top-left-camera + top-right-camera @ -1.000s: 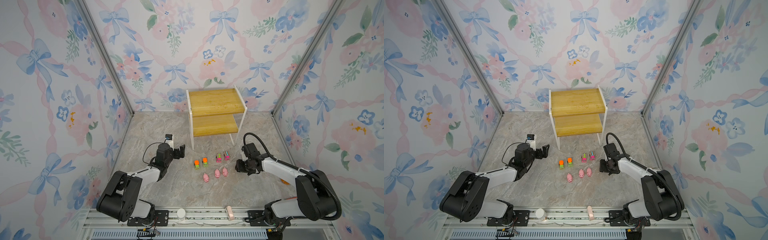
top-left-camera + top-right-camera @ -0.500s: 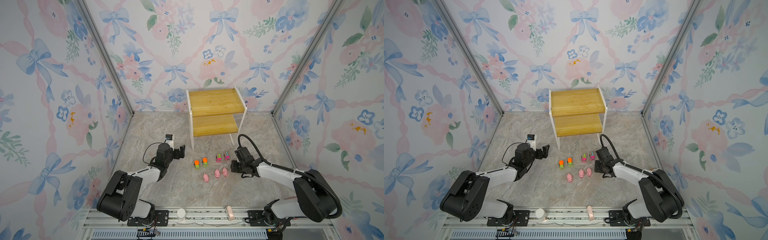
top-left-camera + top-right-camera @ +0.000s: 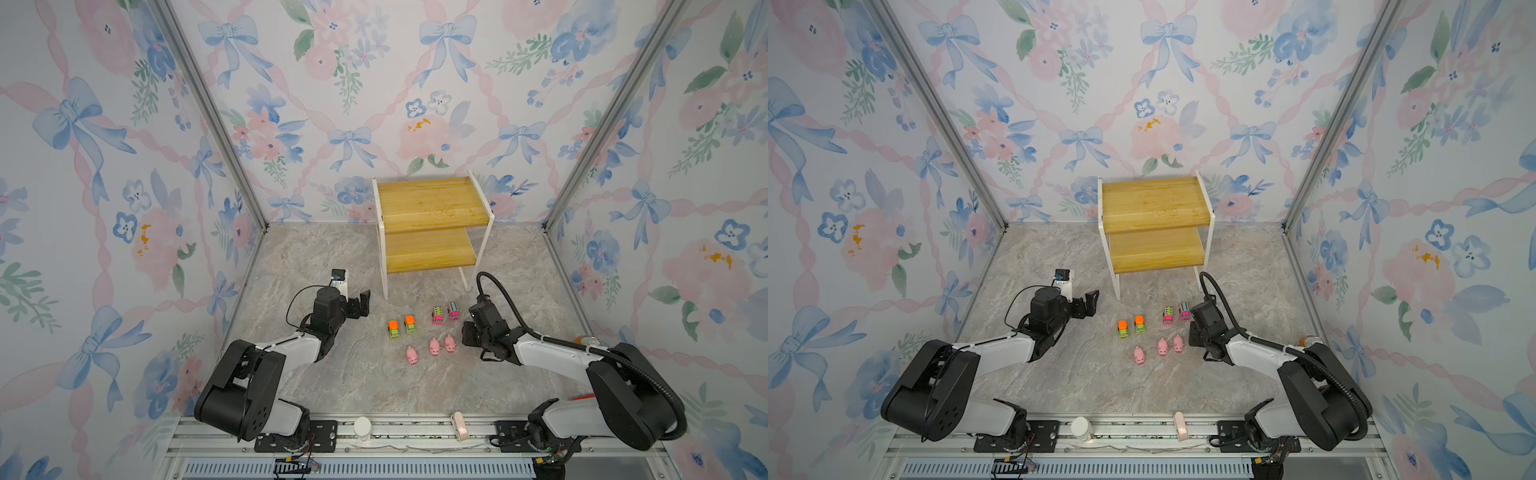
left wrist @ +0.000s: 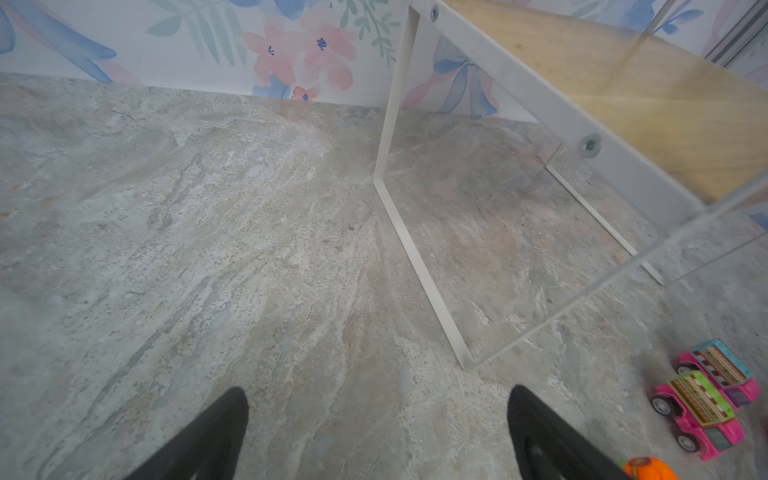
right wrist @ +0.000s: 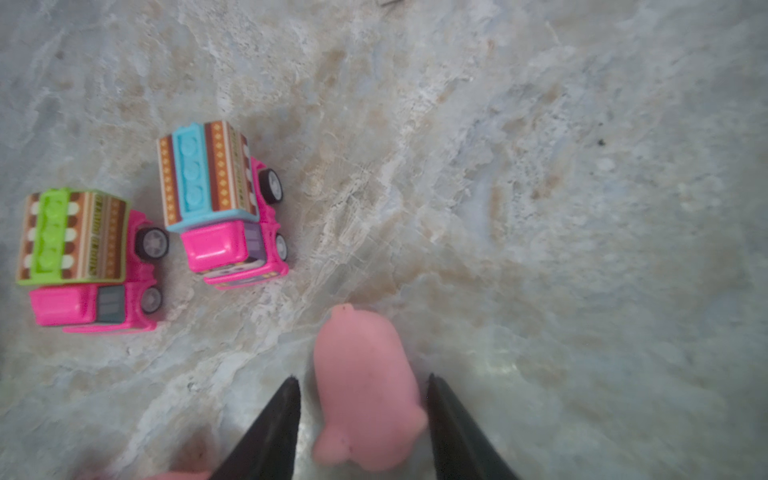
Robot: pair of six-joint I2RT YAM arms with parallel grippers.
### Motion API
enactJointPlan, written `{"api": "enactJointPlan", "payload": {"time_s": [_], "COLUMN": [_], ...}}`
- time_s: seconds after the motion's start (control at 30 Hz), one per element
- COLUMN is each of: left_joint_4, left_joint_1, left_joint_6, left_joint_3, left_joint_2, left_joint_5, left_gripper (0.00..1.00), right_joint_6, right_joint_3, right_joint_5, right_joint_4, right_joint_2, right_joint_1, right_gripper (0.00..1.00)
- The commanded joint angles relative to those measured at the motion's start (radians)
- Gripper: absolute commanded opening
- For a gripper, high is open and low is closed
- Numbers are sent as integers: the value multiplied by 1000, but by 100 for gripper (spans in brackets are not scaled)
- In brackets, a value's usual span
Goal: Place and organize the plastic toys onto the shelf
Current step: 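Close the right gripper on the pink pig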
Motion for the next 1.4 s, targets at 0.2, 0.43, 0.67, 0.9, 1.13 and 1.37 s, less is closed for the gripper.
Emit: {"api": "enactJointPlan", "payload": {"time_s": [0.2, 0.43, 0.67, 0.9, 1.13, 1.37], "left_joint_4": [0, 0, 0, 0, 0, 0], "left_joint_1": [-3, -3, -3, -3, -3, -3], "left_joint_6": [9, 9, 11, 11, 10, 11], "left_joint_3": [-10, -9, -11, -8, -8, -11], "left_joint_2": [0, 6, 5, 8, 6, 3], "left_joint_5": [-12, -14, -15, -16, -16, -14], "left_gripper": [98, 98, 98, 98, 98, 98], "right_joint_6": [29, 21, 13, 12, 15, 15], "right_joint_3": [-77, -81, -95, -98, -94, -94], "right_joint_5": [13, 6, -3, -3, -6, -4], "right_joint_4": [20, 33, 61, 63, 43, 21], "right_joint_2": [25, 25, 22, 19, 2, -47], "right_joint_1": [1, 1, 2, 4, 4, 4], "right_gripper": [52, 49, 45, 40, 36, 33]}}
